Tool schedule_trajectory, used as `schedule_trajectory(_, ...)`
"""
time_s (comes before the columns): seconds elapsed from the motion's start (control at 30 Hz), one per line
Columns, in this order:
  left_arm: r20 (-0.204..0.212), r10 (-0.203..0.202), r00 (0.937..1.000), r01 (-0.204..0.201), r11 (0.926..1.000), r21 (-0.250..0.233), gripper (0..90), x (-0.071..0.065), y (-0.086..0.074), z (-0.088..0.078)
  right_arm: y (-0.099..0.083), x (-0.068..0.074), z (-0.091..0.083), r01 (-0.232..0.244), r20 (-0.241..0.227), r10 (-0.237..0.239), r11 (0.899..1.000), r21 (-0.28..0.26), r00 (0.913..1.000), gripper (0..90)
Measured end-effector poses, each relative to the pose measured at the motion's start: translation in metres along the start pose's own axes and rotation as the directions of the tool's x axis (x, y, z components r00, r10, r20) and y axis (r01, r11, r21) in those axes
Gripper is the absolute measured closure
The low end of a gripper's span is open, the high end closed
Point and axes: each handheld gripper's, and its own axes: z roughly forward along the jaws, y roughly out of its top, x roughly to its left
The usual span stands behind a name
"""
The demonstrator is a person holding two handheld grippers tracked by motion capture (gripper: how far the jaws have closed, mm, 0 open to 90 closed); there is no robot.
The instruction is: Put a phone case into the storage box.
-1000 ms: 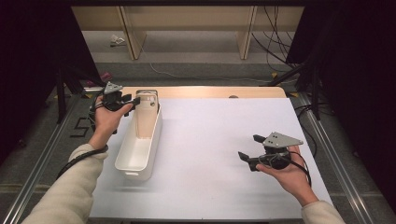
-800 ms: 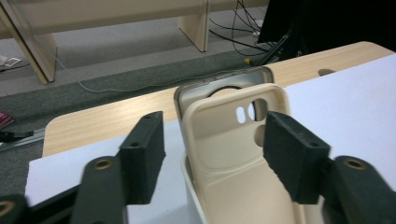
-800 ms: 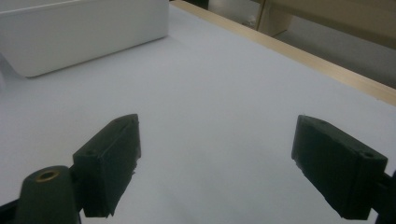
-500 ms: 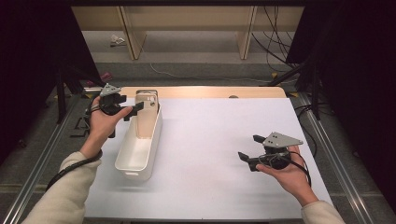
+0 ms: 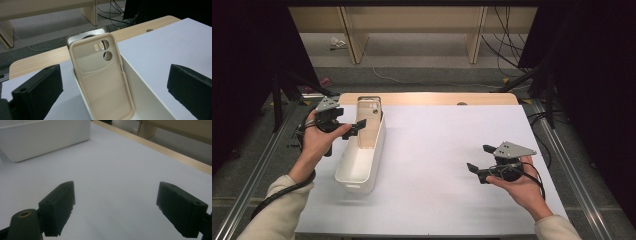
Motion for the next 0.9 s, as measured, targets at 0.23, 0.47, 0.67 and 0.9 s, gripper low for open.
schedule_trajectory(0.23, 0.030, -0.001, 0.9995, 0.002, 0.9995, -0.031, 0.0, -0.005, -0.008, -0.010, 0.000, 0.000, 0.000, -0.002, 0.001, 0.002, 1.000, 0.000, 1.0000, 16.1)
schedule_trajectory(0.47, 0.061, 0.014, 0.9981, -0.010, 0.9980, -0.062, 0.0, -0.017, -0.016, -0.021, 0.000, 0.000, 0.000, -0.001, 0.001, 0.001, 1.000, 0.002, 1.0000, 16.1)
schedule_trajectory(0.67, 0.094, 0.016, 0.9954, -0.009, 0.9965, -0.083, 0.0, -0.029, -0.027, -0.027, -0.001, 0.000, 0.000, -0.002, 0.002, 0.002, 1.000, 0.002, 1.0000, 16.1)
schedule_trajectory(0.9, 0.099, 0.030, 0.9947, -0.022, 0.9963, -0.083, 0.0, -0.036, -0.036, -0.033, 0.000, -0.001, 0.000, -0.002, 0.002, 0.002, 1.000, 0.000, 1.0000, 16.1)
